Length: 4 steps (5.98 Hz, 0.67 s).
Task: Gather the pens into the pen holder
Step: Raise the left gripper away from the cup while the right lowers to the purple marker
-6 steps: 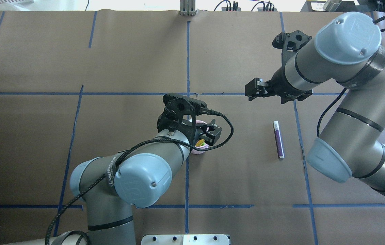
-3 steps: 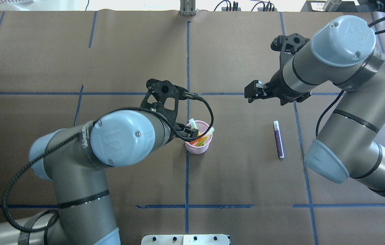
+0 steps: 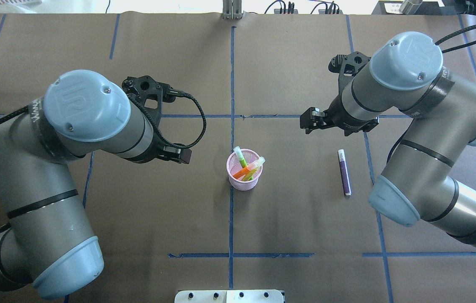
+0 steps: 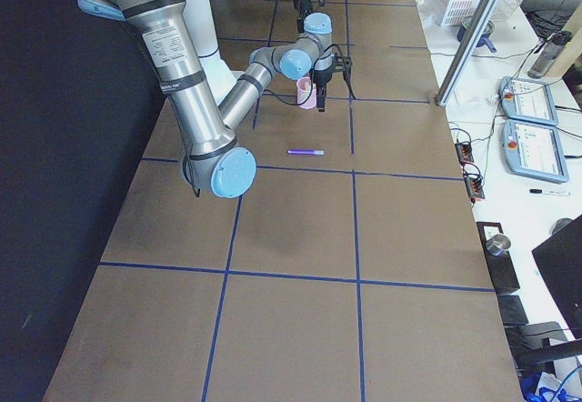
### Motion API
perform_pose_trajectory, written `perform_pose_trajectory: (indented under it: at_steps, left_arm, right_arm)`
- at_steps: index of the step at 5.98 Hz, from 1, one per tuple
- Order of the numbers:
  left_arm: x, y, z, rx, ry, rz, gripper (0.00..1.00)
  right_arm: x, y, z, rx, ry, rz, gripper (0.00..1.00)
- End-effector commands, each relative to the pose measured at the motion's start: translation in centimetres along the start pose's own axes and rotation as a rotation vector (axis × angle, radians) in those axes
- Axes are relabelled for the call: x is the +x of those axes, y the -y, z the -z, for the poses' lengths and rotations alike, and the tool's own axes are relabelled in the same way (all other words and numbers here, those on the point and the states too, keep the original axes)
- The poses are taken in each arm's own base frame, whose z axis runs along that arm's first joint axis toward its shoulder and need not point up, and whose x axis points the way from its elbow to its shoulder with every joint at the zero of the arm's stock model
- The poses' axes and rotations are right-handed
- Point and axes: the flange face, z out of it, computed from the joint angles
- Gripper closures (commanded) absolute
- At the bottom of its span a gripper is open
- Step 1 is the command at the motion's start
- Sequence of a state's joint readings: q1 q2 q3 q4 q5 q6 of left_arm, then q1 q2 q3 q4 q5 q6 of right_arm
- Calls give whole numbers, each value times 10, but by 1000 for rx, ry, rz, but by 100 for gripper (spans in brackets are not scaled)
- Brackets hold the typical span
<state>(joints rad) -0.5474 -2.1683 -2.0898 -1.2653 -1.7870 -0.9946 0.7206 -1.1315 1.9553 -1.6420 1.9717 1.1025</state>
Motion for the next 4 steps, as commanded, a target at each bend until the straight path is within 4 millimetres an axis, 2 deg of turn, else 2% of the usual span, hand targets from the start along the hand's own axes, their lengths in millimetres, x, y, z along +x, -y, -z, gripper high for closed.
perform_pose_trajectory:
  at_steps: [1, 2, 3, 4]
  left_arm:
    - [-5, -3, 10, 2, -15, 2, 0]
    - [-5, -5, 14, 6, -22, -1, 0]
    - [-5, -6, 16, 7, -25, 0, 0]
    - [-4, -5, 16, 7, -25, 0, 0]
  right_arm:
    - [14, -1, -13, -7, -13, 28, 0]
    - [38, -1, -43, 4, 10, 40, 0]
    - [44, 5, -66, 17, 34, 51, 0]
    - [53, 5, -102, -18, -19, 41, 0]
